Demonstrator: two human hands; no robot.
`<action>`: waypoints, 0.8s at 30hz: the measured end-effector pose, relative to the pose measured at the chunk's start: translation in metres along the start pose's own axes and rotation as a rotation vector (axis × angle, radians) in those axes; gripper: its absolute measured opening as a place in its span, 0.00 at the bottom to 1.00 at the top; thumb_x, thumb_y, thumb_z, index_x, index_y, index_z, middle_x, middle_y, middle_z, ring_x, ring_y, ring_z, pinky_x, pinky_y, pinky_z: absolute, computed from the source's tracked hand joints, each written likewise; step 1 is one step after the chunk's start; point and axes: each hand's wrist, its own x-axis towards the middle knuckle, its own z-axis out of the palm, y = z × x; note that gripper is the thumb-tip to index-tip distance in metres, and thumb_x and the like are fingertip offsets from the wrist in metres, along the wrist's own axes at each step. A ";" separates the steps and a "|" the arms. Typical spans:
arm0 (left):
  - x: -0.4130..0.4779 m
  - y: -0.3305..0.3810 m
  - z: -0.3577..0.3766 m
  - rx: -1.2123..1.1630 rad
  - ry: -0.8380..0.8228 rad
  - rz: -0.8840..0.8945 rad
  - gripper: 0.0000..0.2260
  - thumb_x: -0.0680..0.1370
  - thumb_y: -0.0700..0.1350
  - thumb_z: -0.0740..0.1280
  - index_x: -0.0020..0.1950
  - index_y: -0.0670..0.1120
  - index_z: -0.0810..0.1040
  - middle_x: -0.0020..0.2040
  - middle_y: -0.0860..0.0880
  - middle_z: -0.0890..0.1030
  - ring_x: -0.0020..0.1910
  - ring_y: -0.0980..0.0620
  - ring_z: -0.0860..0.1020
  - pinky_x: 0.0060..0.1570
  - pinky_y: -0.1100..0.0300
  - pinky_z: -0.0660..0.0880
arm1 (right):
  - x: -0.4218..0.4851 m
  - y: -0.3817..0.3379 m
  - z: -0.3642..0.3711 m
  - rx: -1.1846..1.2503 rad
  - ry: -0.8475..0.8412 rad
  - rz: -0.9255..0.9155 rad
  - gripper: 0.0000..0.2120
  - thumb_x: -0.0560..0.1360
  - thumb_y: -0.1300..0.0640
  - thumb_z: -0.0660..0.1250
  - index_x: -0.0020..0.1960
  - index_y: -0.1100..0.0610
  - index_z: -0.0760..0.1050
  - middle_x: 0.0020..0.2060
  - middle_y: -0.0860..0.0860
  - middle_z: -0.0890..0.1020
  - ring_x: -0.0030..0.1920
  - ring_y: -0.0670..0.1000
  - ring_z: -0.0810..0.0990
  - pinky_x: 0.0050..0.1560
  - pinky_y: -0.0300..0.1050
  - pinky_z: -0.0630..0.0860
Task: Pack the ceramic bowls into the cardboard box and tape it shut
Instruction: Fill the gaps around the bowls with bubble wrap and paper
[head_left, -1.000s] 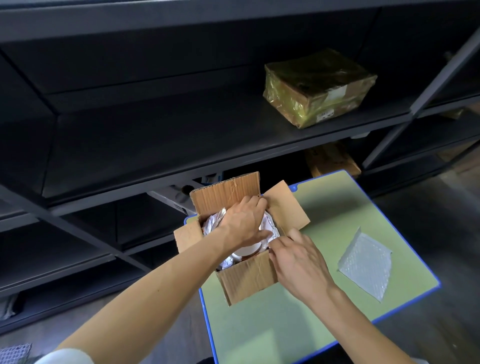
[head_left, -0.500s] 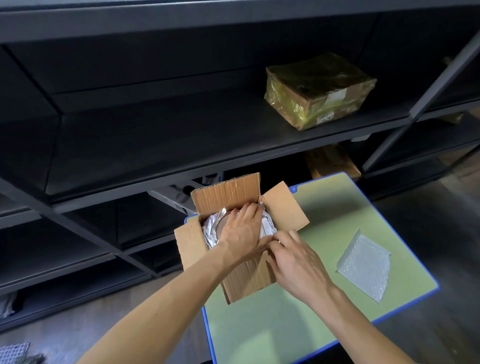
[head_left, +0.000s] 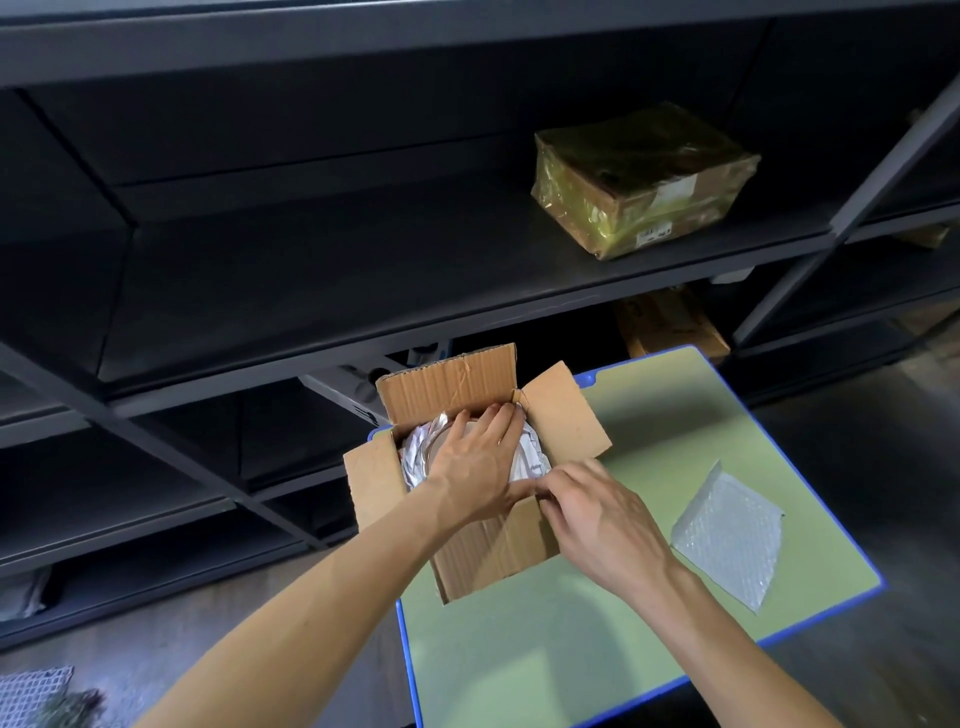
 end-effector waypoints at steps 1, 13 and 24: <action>-0.004 -0.002 0.000 -0.001 0.007 0.005 0.44 0.74 0.72 0.41 0.82 0.44 0.50 0.81 0.46 0.56 0.79 0.46 0.55 0.76 0.42 0.55 | 0.001 0.002 -0.001 -0.002 -0.004 -0.019 0.06 0.78 0.53 0.62 0.52 0.49 0.78 0.46 0.43 0.78 0.50 0.49 0.74 0.41 0.44 0.75; -0.030 0.029 0.009 -0.152 0.131 -0.018 0.24 0.84 0.56 0.46 0.75 0.49 0.68 0.78 0.51 0.66 0.77 0.47 0.64 0.69 0.43 0.67 | 0.012 0.032 -0.004 0.008 -0.024 -0.186 0.12 0.78 0.51 0.57 0.46 0.53 0.78 0.43 0.45 0.78 0.48 0.51 0.75 0.41 0.46 0.76; -0.059 0.060 0.003 -0.109 0.213 -0.126 0.17 0.82 0.54 0.56 0.68 0.51 0.75 0.72 0.47 0.71 0.73 0.45 0.66 0.67 0.48 0.68 | 0.009 0.054 -0.017 0.083 -0.068 -0.324 0.08 0.79 0.55 0.62 0.51 0.52 0.79 0.49 0.42 0.78 0.51 0.50 0.76 0.44 0.48 0.78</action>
